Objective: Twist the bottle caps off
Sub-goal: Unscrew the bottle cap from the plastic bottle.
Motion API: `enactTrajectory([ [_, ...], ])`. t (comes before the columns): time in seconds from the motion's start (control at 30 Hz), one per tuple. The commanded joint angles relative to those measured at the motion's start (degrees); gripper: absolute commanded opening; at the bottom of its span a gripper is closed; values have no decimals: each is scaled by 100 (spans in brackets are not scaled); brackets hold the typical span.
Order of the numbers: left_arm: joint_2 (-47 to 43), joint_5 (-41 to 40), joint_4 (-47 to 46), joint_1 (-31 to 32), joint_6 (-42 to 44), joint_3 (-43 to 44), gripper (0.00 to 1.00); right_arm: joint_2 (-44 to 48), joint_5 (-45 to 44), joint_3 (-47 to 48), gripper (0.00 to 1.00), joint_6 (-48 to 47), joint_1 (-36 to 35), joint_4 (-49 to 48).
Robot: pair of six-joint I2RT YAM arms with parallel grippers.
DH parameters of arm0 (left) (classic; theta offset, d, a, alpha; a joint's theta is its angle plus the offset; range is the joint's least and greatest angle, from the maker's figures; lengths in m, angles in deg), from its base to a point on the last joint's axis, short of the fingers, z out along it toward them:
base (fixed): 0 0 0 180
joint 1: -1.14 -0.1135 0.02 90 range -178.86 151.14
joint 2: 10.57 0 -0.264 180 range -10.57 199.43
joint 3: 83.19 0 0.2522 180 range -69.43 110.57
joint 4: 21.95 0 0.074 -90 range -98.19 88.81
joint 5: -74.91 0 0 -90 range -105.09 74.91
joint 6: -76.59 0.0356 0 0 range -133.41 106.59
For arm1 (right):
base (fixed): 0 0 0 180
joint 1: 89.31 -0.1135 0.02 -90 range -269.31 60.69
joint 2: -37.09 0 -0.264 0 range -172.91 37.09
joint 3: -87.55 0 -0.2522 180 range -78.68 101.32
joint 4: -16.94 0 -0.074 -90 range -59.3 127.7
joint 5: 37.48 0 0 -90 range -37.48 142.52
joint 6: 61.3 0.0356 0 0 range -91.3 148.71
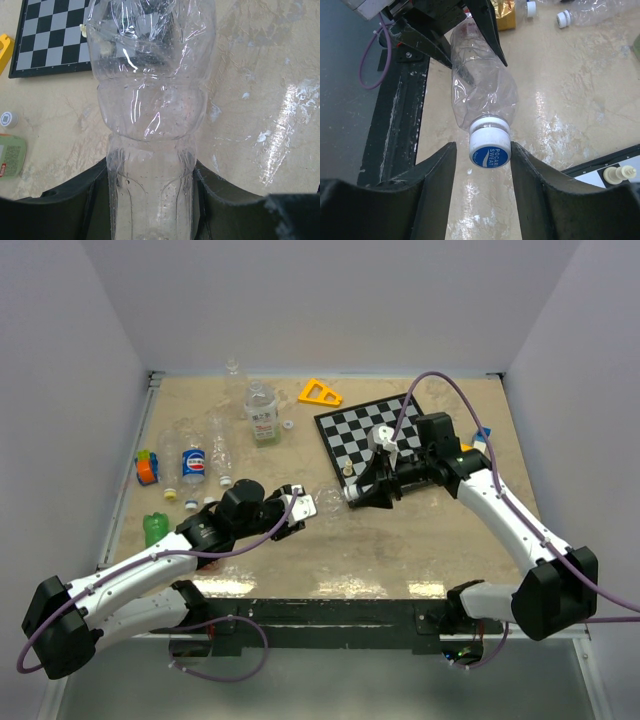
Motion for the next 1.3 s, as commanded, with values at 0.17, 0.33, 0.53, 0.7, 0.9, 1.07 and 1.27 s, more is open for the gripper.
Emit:
enactTrajectory([
  [0.17,-47,6,-179,-10,-38,13,0,-25,262,264,31,-162,-6,139],
  [0.33,-73,-20,-179,-18,-29,-5,0,11,192,500,22,-372,21,375],
  [0.53,-152,-72,-188,-18,-38,-13,0,-51,34,914,21,-742,205,745],
  [0.7,-284,-99,-223,-18,-29,-40,0,-130,-11,1028,21,-1040,232,956],
  [0.9,-451,50,-267,-18,-90,-48,0,-183,-133,1248,22,-2313,241,1764],
  [1.07,-486,156,-302,-10,-90,-84,0,-288,-388,1494,22,-4910,232,2756],
  [1.27,-495,209,-302,-18,-90,-92,0,-262,-785,1380,18,-6297,232,2681],
])
